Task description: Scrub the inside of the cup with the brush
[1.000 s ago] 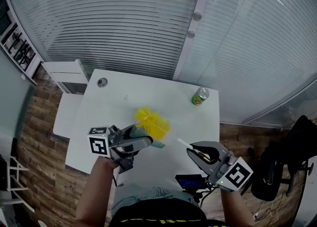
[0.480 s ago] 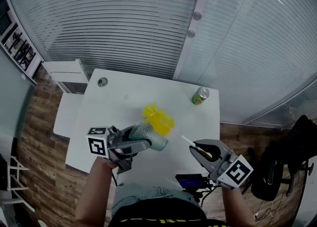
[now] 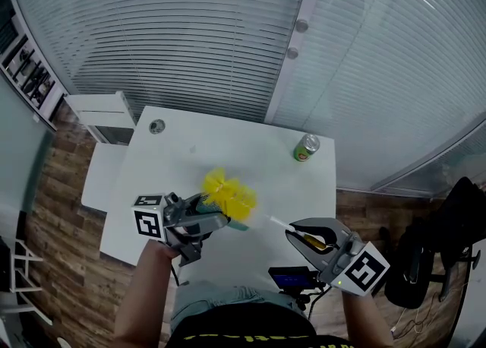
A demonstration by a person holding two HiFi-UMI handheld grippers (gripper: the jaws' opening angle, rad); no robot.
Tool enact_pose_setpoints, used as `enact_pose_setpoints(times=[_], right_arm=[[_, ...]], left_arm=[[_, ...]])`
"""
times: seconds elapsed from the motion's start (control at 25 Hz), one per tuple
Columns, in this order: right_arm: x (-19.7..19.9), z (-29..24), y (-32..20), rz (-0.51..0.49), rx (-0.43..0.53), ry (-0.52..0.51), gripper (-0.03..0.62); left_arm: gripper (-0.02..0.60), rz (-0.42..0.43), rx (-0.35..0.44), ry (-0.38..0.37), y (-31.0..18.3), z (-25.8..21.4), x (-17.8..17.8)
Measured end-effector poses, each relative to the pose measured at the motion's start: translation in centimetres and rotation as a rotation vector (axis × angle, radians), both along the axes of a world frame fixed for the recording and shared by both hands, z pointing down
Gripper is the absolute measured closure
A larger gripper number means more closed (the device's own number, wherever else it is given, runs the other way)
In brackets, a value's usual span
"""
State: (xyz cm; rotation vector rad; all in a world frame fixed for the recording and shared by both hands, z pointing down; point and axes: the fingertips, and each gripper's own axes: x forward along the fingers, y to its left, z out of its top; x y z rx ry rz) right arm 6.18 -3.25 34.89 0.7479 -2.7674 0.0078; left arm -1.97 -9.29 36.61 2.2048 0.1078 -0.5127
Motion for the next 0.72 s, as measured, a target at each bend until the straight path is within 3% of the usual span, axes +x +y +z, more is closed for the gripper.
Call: enact_pose_setpoints(times=[0.52,0.72], right_arm=[[2.0,3.5,-1.4,0.094,-0.140,-0.026,0.559],[2.0,3.3,-1.3,0.088,-0.128,-0.025,0.559]], left_arm=[[0.195,0.028,0.006,0.058,0.8,-1.1,-0.4],[0.195,0.030,-0.005,0.076,0.8,-1.2,-0.6]])
